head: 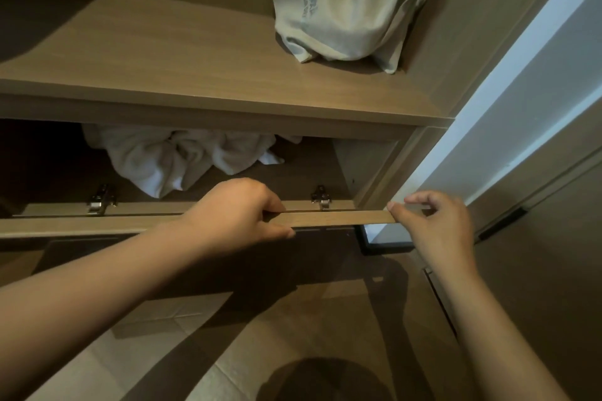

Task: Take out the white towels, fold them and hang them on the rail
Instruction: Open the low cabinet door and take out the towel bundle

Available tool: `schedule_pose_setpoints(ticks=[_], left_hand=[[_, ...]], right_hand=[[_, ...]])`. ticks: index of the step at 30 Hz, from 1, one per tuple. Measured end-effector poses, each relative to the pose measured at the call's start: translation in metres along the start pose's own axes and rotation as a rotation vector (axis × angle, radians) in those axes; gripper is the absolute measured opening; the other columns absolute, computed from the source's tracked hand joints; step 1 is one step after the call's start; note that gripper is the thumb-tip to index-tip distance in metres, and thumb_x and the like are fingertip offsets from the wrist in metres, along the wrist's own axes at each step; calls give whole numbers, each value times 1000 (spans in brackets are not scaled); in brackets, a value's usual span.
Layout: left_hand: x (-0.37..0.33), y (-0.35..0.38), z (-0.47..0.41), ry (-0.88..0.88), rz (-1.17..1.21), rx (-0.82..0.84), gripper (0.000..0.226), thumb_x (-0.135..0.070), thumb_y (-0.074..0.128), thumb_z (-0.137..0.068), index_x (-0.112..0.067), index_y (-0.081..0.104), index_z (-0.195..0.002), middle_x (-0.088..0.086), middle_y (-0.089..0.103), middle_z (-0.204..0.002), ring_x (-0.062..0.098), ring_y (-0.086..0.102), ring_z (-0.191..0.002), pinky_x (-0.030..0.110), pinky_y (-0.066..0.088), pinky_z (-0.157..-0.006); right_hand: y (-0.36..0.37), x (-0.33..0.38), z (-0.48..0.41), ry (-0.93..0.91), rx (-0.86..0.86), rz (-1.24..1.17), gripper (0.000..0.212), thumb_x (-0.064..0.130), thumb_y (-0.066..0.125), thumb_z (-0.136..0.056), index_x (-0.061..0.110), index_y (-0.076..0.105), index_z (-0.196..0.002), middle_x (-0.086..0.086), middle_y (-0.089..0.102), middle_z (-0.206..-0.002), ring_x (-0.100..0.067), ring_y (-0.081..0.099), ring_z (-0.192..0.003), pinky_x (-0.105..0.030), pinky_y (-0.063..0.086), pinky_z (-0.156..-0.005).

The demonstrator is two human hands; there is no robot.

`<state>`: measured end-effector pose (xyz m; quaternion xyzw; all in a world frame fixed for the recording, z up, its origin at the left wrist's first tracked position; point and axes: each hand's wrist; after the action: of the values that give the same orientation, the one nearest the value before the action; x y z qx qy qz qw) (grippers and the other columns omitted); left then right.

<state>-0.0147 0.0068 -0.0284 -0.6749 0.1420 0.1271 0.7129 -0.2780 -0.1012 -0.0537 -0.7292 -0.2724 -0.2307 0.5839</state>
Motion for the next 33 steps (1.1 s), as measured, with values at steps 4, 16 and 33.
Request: schedule_pose_setpoints(ticks=[4, 16, 33], left_hand=[[-1, 6, 7, 39, -49, 31, 42, -60, 60, -82, -35, 69, -115, -13, 65, -86, 3, 57, -79, 29, 52, -72], [19, 49, 16, -117, 223, 187, 71, -65, 68, -73, -27, 58, -132, -10, 60, -129, 6, 57, -110, 28, 50, -91], [61, 184, 16, -63, -420, 338, 115, -72, 60, -74, -25, -10, -153, 7, -23, -160, 38, -16, -147, 64, 11, -115]], right_hand=[[0, -7, -11, 326, 272, 64, 71, 58, 72, -77, 14, 55, -131, -6, 58, -127, -26, 57, -113, -34, 48, -83], [0, -66, 8, 340, 697, 200, 65, 70, 68, -67, 8, 69, -89, -10, 71, -80, -17, 66, -62, -23, 51, -51], [98, -183, 79, 383, 585, -112, 53, 53, 75, -77, 24, 49, -114, 10, 60, -104, -9, 60, -92, -30, 56, -69]])
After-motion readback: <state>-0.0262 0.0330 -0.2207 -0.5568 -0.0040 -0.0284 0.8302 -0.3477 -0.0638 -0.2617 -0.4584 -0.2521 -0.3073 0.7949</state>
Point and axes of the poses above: each hand's wrist, its own z-axis away from the middle knuckle, its own y-axis out of the palm, x = y × z
